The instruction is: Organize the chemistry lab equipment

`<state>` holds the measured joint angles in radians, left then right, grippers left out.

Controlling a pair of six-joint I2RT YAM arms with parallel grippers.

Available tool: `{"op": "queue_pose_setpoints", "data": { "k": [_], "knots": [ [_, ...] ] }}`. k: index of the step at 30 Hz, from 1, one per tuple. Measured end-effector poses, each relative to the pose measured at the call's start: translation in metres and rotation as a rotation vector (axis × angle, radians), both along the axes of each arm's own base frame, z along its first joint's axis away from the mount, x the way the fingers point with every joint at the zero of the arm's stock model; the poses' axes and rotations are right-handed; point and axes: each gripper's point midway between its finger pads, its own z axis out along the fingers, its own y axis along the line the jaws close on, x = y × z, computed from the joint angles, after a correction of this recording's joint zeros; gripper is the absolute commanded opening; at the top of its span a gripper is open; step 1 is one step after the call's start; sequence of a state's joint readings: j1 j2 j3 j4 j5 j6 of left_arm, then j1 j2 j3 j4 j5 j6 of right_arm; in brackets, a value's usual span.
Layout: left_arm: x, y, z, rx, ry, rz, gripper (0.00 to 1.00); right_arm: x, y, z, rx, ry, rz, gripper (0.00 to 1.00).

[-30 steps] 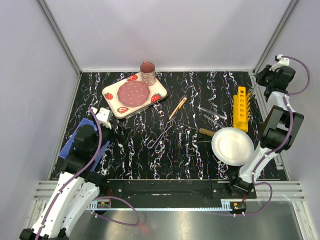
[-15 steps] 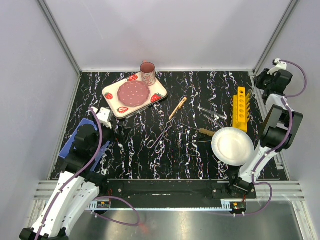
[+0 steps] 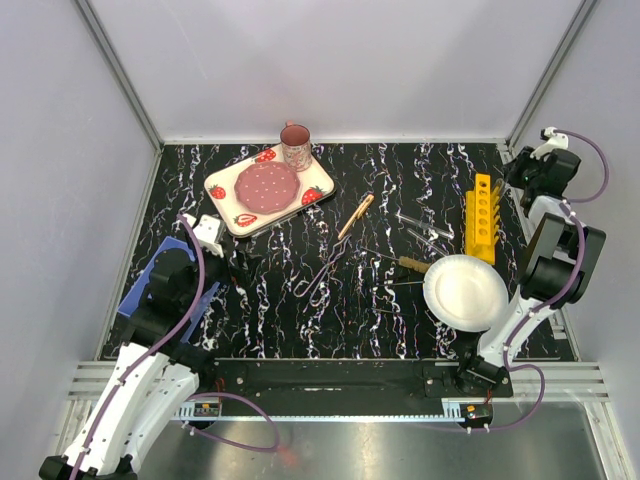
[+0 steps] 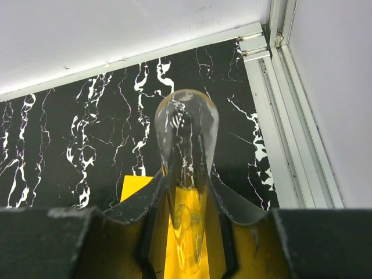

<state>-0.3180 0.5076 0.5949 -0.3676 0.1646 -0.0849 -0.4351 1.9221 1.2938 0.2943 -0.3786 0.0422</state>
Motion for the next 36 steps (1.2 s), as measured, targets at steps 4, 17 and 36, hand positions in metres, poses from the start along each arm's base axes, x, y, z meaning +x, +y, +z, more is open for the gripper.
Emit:
{"op": "queue_pose_setpoints", "data": {
  "k": [4,17,36],
  "knots": [
    [0.000,0.000,0.000,0.000,-0.001,0.000,0.99,-0.004,0.002,0.006,-0.003,-0.008,0.003,0.34],
    [-0.001,0.000,0.001,-0.002,-0.005,-0.004,0.99,-0.017,0.008,0.012,-0.023,-0.015,0.009,0.29],
    [-0.002,-0.001,0.003,-0.005,-0.010,-0.011,0.99,-0.036,0.015,0.016,-0.060,-0.020,0.020,0.31]
  ]
}}
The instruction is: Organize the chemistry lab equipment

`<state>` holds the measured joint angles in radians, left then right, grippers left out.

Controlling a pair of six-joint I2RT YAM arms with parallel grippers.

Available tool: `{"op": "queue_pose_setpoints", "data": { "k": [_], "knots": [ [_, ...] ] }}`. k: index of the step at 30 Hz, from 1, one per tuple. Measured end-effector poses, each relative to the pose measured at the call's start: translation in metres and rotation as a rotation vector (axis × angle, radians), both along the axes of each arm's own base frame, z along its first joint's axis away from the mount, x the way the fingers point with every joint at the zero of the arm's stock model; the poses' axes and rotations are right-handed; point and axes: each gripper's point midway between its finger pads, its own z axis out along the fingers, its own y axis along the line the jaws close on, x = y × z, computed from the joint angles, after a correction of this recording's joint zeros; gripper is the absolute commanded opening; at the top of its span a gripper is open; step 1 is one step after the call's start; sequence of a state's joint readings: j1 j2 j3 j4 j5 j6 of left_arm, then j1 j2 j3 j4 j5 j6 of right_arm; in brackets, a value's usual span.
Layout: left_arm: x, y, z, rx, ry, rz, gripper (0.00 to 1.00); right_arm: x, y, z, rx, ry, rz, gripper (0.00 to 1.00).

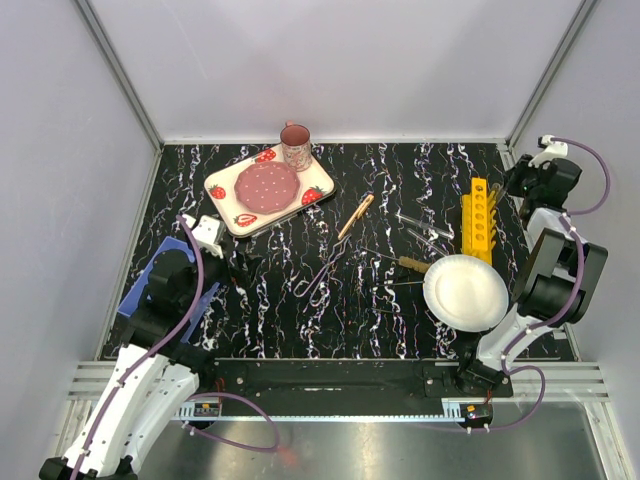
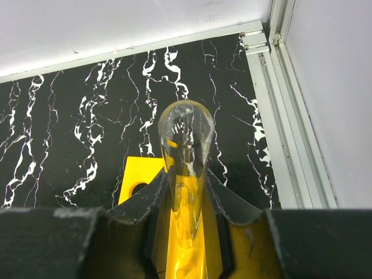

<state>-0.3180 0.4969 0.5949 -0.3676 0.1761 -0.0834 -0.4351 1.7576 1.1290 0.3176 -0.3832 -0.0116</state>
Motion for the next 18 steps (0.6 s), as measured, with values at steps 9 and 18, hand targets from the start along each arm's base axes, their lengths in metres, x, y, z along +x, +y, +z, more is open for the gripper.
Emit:
{"op": "queue_pose_setpoints", "data": {
  "k": [9,18],
  "knots": [
    [-0.001,0.000,0.003,-0.004,-0.011,0.000,0.99,-0.011,0.005,-0.013,-0.004,0.027,0.005,0.34],
    [-0.001,0.000,0.003,-0.004,-0.011,0.000,0.99,-0.021,0.009,-0.019,-0.009,0.041,0.013,0.49]
  ]
}}
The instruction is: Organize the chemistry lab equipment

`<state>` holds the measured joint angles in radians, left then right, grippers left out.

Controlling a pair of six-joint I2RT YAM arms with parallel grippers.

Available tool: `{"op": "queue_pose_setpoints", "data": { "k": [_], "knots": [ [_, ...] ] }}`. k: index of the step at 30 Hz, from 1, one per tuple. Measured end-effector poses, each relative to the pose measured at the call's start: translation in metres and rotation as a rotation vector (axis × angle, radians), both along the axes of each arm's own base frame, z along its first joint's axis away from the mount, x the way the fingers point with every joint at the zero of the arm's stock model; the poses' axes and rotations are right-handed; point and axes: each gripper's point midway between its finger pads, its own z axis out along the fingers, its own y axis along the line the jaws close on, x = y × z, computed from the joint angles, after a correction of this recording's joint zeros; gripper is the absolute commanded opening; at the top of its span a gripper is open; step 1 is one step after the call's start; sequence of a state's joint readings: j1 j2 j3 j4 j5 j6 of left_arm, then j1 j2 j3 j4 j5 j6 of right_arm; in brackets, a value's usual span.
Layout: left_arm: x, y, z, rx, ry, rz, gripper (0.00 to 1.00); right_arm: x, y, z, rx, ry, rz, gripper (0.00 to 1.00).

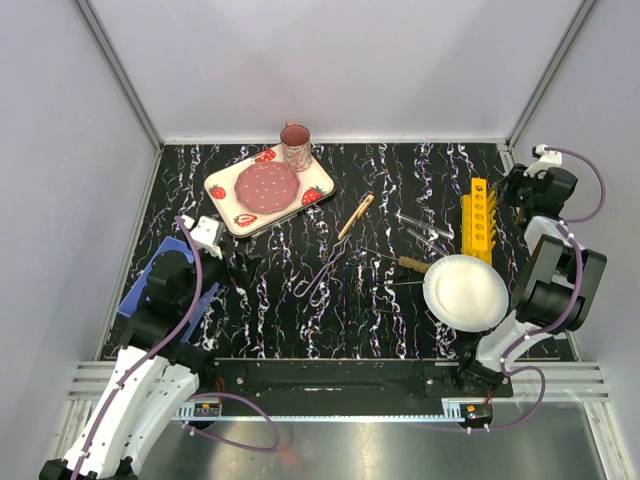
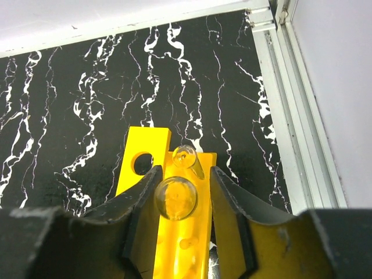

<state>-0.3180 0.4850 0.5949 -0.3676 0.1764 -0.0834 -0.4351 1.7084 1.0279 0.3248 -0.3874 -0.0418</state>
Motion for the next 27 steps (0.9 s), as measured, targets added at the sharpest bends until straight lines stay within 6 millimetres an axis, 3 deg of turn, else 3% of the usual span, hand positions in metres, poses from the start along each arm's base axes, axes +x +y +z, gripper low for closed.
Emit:
{"op": "queue_pose_setpoints", "data": {
  "k": [2,3,6,7,10,21,27],
  "knots": [
    [0.000,0.000,0.000,0.000,0.000,0.000,0.99,-0.001,0.002,0.005,-0.007,-0.009,0.009,0.56],
    [0.000,0.000,0.000,0.000,0.000,0.000,0.99,-0.002,0.004,0.009,-0.014,-0.017,0.022,0.67],
    [0.000,0.000,0.000,0.000,0.001,0.000,0.99,-0.006,0.009,0.020,-0.027,-0.027,0.053,0.81],
    [0.000,0.000,0.000,0.000,0.002,0.001,0.99,-0.008,0.012,0.024,-0.033,-0.029,0.065,0.89],
    [0.000,0.000,-0.001,0.001,0.005,0.002,0.99,-0.015,0.019,0.037,-0.052,-0.029,0.107,0.99],
    [0.001,0.000,-0.013,-0.007,0.114,0.025,0.99,-0.061,0.042,0.082,-0.167,0.022,0.209,1.00],
    [0.007,-0.009,-0.018,-0.063,0.231,0.047,0.99,-0.103,0.065,0.129,-0.243,-0.008,0.276,1.00]
  ]
}}
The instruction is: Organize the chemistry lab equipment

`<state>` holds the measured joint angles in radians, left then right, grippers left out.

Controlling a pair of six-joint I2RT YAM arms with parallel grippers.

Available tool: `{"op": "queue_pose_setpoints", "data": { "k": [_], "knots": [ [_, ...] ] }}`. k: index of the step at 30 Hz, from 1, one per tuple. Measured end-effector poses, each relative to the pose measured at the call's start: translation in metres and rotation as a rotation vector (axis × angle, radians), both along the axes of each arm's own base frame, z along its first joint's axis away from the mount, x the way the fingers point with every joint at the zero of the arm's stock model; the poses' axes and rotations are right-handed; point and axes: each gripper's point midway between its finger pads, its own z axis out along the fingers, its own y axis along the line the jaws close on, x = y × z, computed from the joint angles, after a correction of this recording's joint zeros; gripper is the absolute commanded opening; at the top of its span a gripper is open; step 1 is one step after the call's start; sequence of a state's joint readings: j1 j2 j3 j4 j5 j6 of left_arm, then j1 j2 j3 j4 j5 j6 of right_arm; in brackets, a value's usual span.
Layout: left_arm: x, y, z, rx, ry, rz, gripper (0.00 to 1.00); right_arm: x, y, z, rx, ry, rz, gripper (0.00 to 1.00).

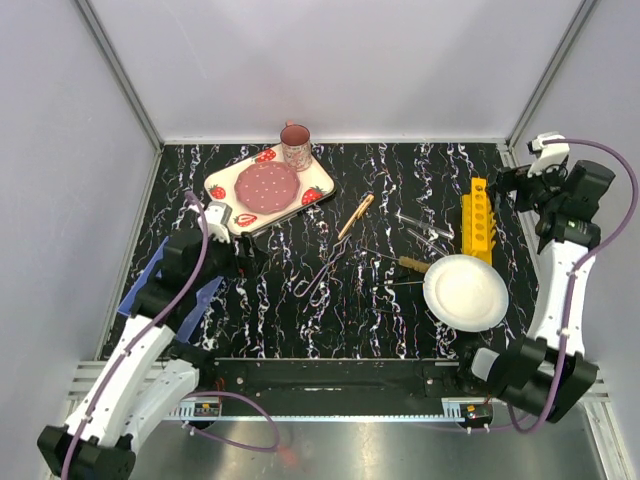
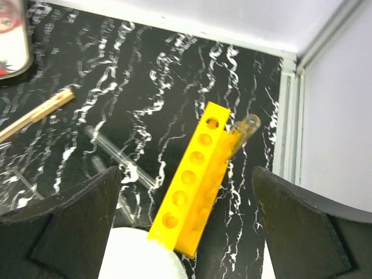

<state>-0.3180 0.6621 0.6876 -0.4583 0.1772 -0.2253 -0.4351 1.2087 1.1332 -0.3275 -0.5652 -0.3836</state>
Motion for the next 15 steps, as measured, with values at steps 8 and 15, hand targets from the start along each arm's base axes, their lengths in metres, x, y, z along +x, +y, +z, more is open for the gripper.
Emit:
{"op": "queue_pose_setpoints", "data": {
  "k": [8,15],
  "knots": [
    [0.016,-0.014,-0.038,0.023,0.270,-0.007,0.99,-0.046,0.069,0.028,0.135,0.020,0.287,1.00],
    [0.056,-0.020,-0.051,0.142,0.409,-0.022,0.99,-0.063,0.129,-0.002,0.306,0.213,0.509,1.00]
  ]
}}
